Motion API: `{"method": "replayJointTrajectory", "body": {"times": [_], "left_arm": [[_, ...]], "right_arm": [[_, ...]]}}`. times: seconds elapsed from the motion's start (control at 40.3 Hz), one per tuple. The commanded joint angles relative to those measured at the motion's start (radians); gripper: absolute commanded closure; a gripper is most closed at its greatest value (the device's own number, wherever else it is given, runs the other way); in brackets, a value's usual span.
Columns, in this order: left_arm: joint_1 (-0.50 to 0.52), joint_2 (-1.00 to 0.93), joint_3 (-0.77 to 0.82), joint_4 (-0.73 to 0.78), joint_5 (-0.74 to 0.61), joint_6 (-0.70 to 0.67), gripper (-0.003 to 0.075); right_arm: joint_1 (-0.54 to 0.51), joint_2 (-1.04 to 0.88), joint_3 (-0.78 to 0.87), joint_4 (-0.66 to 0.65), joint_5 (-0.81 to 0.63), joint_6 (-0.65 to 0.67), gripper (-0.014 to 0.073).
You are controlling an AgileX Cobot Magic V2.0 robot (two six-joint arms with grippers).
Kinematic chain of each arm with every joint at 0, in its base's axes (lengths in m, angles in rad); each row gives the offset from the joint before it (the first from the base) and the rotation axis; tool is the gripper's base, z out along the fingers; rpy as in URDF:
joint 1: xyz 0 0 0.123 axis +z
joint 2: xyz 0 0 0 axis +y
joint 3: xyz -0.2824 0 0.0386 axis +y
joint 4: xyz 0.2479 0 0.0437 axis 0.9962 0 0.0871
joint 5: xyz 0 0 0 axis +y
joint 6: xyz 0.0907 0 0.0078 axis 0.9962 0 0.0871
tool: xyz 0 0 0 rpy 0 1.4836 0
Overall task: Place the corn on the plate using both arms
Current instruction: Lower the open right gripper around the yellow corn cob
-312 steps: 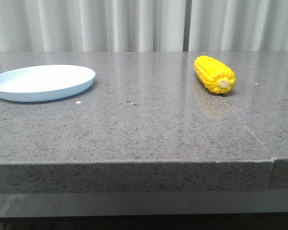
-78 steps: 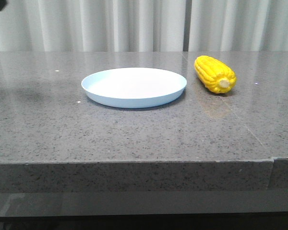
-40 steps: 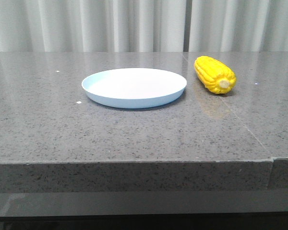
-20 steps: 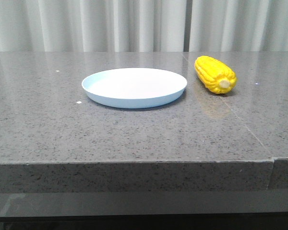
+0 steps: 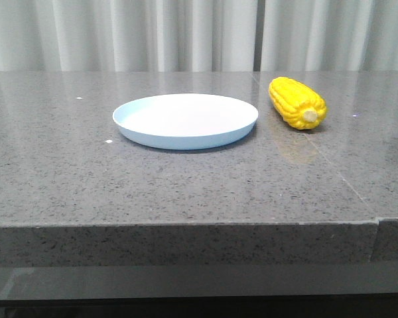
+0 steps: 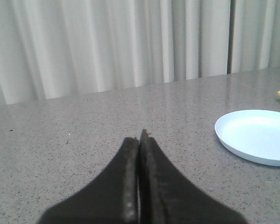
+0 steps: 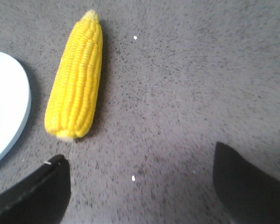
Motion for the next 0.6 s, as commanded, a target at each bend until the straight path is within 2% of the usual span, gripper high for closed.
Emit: {"method": "replayJointTrajectory", "body": {"times": [0.0, 0.273, 0.571], "left_arm": [[0.002, 0.011, -0.024, -0.002, -0.081, 0.001, 0.0741], [0.002, 0.011, -0.024, -0.002, -0.081, 0.001, 0.0741], [0.002, 0.011, -0.024, -0.002, -0.081, 0.001, 0.0740]], "right_arm": [[0.023, 0.094, -0.107, 0.021, -0.024, -0.011, -0.0051], [0.119, 0.389, -0.358, 0.095, 0.080, -0.011, -0.0051], [0.134, 0.599, -0.535, 0.095, 0.128, -0.011, -0.0051]]}}
